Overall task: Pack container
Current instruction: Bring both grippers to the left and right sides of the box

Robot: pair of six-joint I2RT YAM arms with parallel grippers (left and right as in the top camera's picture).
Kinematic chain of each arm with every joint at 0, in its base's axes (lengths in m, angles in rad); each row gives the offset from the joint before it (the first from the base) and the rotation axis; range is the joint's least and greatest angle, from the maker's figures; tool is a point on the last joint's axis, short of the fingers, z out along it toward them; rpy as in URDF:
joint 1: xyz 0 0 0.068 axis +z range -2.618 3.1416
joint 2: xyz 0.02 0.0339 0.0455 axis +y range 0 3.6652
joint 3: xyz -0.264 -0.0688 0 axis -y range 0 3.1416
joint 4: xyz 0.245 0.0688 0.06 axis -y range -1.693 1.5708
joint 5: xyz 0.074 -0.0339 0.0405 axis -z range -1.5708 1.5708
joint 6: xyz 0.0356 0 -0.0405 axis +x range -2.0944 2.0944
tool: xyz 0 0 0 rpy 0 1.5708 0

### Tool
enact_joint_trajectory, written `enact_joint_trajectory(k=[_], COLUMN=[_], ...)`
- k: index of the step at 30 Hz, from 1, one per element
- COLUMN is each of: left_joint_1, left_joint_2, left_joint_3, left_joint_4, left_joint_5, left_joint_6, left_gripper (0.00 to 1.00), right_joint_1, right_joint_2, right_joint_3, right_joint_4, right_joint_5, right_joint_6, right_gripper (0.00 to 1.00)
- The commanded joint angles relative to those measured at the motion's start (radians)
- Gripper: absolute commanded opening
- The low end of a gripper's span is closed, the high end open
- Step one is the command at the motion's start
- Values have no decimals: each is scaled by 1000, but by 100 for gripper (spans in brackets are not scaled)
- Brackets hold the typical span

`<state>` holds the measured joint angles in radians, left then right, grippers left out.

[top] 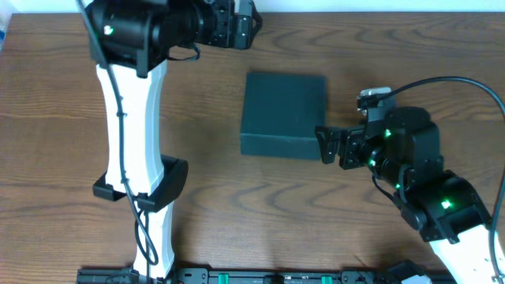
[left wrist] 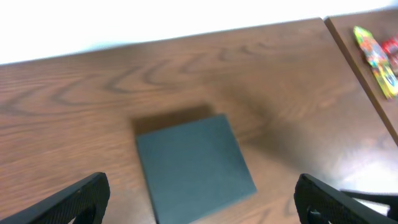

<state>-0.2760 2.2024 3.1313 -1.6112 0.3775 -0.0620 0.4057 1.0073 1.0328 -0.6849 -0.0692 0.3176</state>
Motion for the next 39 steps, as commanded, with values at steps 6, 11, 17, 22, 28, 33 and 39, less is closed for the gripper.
enact_joint_trajectory(k=[6,11,17,22,28,33,39], left_joint_1=[-35,-66,-108,-110,-111,-112,-112], left_joint_2=[-45,-77,-230,-385,-520,-631,-834], left_joint_3=[0,-18,-269,-557,-817,-1030,-1359], left_joint_4=[-78,-78,-78,-78,-68,29,210], left_joint_5=[-407,-465,-590,-594,-705,-729,-719], left_joint_6=[-73,-69,-74,-89,-161,-201,-196], left_gripper=[96,96,96,96,96,96,96], right_joint_1=[36,36,37,41,76,97,97], right_joint_2=[50,97,178,213,262,311,348], right_joint_3=[17,79,192,199,199,200,201], right_joint_4=[-15,-46,-188,-198,-184,-153,-137], right_joint_5=[100,121,224,228,299,298,298], right_joint_6=[-8,-12,-14,-20,-19,-19,-19], right_gripper=[99,99,99,99,99,99,99])
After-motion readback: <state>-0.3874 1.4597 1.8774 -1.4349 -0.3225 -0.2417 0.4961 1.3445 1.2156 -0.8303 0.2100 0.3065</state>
